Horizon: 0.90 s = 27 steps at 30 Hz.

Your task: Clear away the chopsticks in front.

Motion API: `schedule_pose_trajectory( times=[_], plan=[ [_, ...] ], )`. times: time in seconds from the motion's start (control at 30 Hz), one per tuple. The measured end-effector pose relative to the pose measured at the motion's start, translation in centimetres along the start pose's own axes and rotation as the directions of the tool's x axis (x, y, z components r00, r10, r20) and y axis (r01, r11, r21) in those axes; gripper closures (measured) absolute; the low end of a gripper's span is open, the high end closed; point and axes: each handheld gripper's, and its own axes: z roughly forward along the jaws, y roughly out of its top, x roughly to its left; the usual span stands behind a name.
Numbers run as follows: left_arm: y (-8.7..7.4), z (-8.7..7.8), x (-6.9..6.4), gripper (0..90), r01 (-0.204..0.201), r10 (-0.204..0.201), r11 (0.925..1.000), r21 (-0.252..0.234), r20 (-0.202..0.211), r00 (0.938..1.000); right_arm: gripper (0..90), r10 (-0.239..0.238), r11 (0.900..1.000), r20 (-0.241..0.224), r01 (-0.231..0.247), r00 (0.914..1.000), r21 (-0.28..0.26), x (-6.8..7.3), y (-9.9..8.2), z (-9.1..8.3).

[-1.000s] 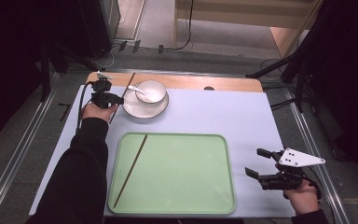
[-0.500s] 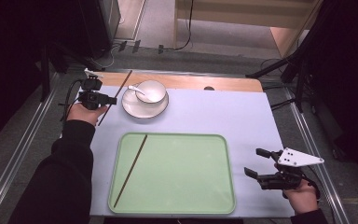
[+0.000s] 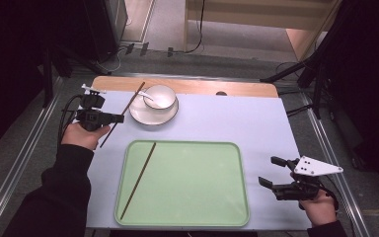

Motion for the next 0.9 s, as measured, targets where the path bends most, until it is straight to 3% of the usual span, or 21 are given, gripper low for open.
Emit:
schedule_pose_trajectory(
  times=[0.17,0.33,0.6,0.9],
  plan=[
    [-1.9,-0.4,-1.3,86.3,-0.027,0.027,0.9996,-0.011,0.020,0.9994,17.2,0.017,0.9997,-0.008,-0.018,0.9998,-0.017,-0.2,0.0,0.0],
    [-3.4,-0.2,-1.6,86.4,-0.021,0.021,0.9996,-0.020,0.042,0.9989,17.2,0.028,0.9992,-0.004,-0.028,0.9996,-0.028,-0.4,0.0,-0.1],
    [-6.2,1.1,-3.3,86.4,-0.065,0.065,0.9979,0.005,0.035,0.9973,17.2,0.021,0.9995,-0.008,-0.022,0.9997,-0.024,-0.3,0.1,0.1],
    [-8.9,1.9,-4.4,86.3,-0.036,0.032,0.9985,0.041,0.088,0.9956,17.2,0.019,0.9995,-0.010,-0.019,0.9998,-0.026,-0.2,0.1,0.0]
  ],
)
